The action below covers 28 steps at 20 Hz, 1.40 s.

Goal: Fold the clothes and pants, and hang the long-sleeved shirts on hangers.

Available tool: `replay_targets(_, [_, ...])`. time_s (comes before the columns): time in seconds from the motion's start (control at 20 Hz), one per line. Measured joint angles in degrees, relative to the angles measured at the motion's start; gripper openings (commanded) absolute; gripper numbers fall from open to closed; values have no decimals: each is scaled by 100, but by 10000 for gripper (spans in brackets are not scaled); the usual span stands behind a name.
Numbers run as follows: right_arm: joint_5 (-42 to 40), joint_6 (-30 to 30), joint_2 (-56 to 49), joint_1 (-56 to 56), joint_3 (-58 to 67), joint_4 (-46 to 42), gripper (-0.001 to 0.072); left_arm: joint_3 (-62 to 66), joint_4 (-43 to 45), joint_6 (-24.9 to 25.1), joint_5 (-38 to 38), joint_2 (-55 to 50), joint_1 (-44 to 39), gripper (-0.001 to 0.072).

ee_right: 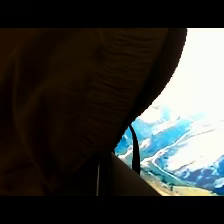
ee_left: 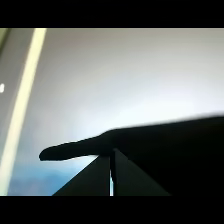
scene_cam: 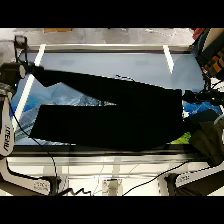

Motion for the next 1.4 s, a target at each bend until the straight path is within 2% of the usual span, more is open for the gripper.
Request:
replay_targets(0.15, [96,4,0,-2,0,0,23,-721,33,-90,-612,-166,170,11])
replay_targets(0.4, [35,4,0,0,0,4,23,-1456,55,-529,-894,-575,402,13])
replay_targets(0.65, [-118,4,0,-2,0,13,23,-1578,101,-785,-210,-723,461,12])
replay_targets(0.85, [-205,4,0,0,0,13,23,-1547,33,-1513,564,-752,487,25])
replay_targets(0.9, [-223,4,0,-2,0,13,24,-1539,39,-1663,702,-750,494,57])
replay_targets(0.95, [-243,4,0,-2,0,13,24,-1537,50,-1773,767,-750,494,310])
replay_targets(1.0, [-267,4,0,0,0,13,23,-1532,52,-1856,850,-750,490,607])
replay_targets(1.05, [-275,4,0,0,0,15,24,-1526,50,-1937,925,-745,474,712])
replay_targets(1.3, [-304,2,0,0,0,13,27,-1513,-101,-2085,1049,-612,439,711])
replay_targets(1.35, [-308,4,0,0,0,13,130,-1510,-125,-2092,1054,-538,439,712])
replay_targets(1.4, [-326,4,0,0,0,15,404,-1508,-140,-2107,1064,-444,439,712])
